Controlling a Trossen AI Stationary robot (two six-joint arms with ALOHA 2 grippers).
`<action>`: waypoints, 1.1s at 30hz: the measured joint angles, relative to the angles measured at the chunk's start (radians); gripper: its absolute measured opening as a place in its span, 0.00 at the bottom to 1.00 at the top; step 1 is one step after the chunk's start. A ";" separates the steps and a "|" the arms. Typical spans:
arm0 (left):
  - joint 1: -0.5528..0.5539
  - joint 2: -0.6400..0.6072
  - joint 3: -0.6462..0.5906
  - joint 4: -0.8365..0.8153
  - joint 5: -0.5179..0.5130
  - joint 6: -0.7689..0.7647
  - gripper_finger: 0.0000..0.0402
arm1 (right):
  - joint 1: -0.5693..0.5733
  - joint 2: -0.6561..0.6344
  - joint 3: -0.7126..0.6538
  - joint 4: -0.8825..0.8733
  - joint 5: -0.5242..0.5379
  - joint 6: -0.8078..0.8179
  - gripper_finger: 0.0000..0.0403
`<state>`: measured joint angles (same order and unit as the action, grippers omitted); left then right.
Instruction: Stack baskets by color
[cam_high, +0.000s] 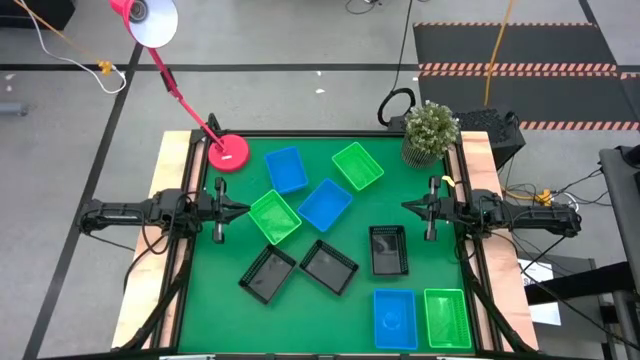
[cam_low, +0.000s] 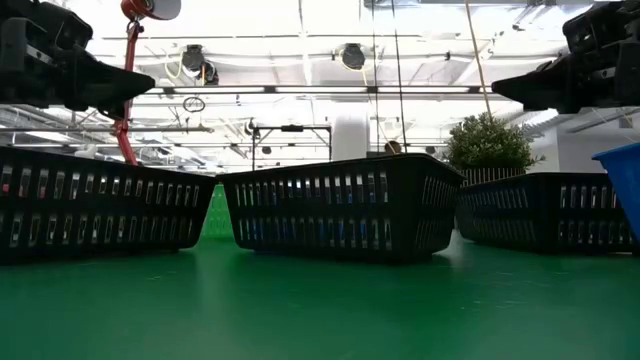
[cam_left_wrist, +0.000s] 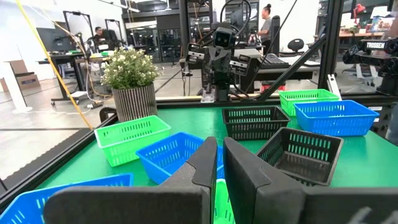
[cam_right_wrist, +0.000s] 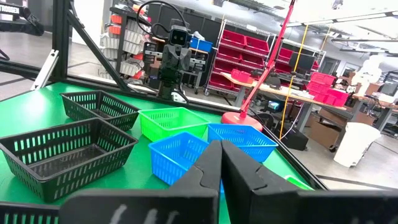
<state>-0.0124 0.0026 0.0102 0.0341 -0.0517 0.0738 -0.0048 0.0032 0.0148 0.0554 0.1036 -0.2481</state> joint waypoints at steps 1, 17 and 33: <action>0.000 0.000 0.000 0.000 0.000 0.000 0.08 | 0.000 0.000 0.000 0.000 0.000 0.000 0.00; 0.000 0.000 0.000 0.000 0.000 0.000 0.08 | 0.000 0.000 0.000 0.000 0.000 0.000 0.00; 0.000 0.000 0.000 0.000 0.000 0.000 0.08 | 0.000 0.000 0.000 0.000 0.000 -0.104 0.00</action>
<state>-0.0124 0.0029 0.0101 0.0338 -0.0517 0.0738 -0.0048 0.0032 0.0150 0.0555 0.1040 -0.3520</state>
